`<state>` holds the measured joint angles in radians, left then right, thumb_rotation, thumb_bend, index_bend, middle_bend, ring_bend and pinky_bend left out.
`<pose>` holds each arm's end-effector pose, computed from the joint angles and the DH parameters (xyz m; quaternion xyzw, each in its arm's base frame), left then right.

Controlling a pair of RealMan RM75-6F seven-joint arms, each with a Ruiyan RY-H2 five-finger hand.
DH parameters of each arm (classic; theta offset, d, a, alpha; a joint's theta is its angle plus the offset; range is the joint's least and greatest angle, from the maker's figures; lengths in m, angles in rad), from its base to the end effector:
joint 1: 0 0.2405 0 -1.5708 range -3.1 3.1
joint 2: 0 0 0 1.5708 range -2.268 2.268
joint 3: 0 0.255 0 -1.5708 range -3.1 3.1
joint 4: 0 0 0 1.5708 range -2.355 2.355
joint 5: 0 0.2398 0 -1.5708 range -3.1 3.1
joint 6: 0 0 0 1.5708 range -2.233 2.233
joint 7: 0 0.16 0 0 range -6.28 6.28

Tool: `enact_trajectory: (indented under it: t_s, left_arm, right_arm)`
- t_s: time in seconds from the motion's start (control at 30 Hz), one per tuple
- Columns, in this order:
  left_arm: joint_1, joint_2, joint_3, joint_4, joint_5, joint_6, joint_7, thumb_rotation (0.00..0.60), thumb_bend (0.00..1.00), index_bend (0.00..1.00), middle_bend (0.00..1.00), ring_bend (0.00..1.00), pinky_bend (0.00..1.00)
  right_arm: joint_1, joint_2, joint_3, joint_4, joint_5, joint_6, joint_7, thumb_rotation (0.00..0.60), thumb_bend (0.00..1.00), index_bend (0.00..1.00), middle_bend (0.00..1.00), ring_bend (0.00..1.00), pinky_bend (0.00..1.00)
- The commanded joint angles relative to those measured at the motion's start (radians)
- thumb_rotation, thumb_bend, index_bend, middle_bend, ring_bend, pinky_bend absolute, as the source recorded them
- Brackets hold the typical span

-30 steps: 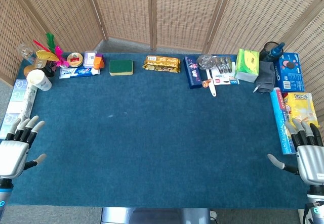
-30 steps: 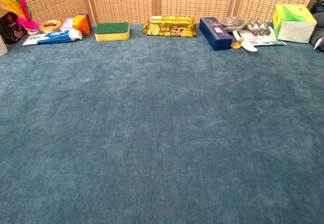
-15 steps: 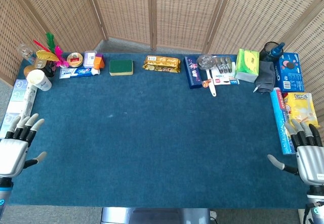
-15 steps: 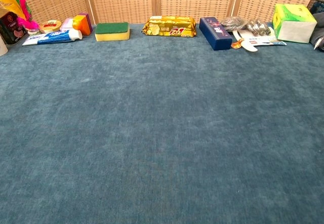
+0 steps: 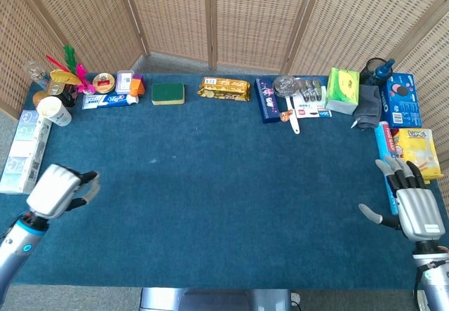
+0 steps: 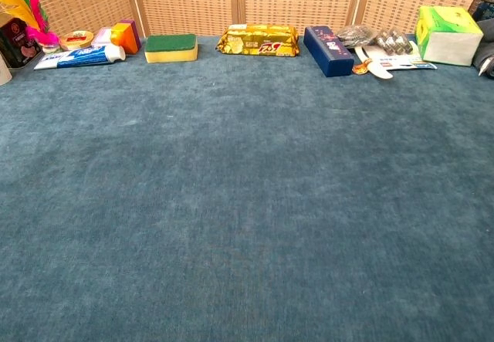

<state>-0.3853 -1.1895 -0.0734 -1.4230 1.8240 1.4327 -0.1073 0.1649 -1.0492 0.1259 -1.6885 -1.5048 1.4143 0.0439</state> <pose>-0.2411 0.2839 0.1004 -0.7357 -0.2190 -0.4813 0.4233 -0.2883 -0.2402 0.1472 0.6033 -0.3751 0.4328 0.5550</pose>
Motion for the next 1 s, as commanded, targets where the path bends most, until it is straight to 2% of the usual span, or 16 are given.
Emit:
enact_trajectory:
  t_s: [0.03, 0.2, 0.37, 0.63, 0.83, 1.0]
  left_arm:
    - [-0.078, 0.001, -0.006, 0.007, 0.050, -0.058, 0.022, 0.600, 0.66, 0.90, 1.00, 1.00, 1.00]
    - [-0.186, -0.019, -0.017, -0.023, 0.112, -0.128, 0.049, 0.600, 0.66, 0.90, 1.00, 1.00, 1.00]
    - [-0.253, -0.044, -0.034, -0.058, 0.122, -0.184, 0.100, 0.600, 0.66, 0.90, 1.00, 1.00, 1.00]
    - [-0.372, -0.123, -0.058, -0.046, 0.196, -0.176, 0.082, 0.600, 0.68, 0.91, 1.00, 1.00, 1.00]
    - [-0.438, -0.141, -0.068, -0.048, 0.198, -0.200, 0.074, 0.600, 0.68, 0.90, 1.00, 1.00, 1.00]
    - [-0.484, -0.152, -0.076, -0.028, 0.217, -0.174, 0.058, 0.600, 0.69, 0.90, 1.00, 1.00, 1.00]
  right_arm:
    - [0.056, 0.001, 0.025, 0.014, -0.045, -0.032, 0.139, 0.000, 0.00, 0.00, 0.00, 0.00, 0.00]
    - [0.129, -0.036, 0.064, 0.062, -0.088, -0.040, 0.330, 0.000, 0.00, 0.01, 0.01, 0.00, 0.00]
    - [0.175, -0.079, 0.091, 0.109, -0.115, -0.019, 0.430, 0.000, 0.00, 0.03, 0.02, 0.00, 0.00]
    - [0.246, -0.134, 0.118, 0.163, -0.141, -0.002, 0.601, 0.000, 0.00, 0.04, 0.03, 0.00, 0.00]
    - [0.273, -0.156, 0.118, 0.197, -0.143, 0.006, 0.670, 0.000, 0.00, 0.04, 0.03, 0.00, 0.00]
    - [0.272, -0.165, 0.095, 0.220, -0.170, 0.045, 0.748, 0.000, 0.00, 0.04, 0.04, 0.00, 0.01]
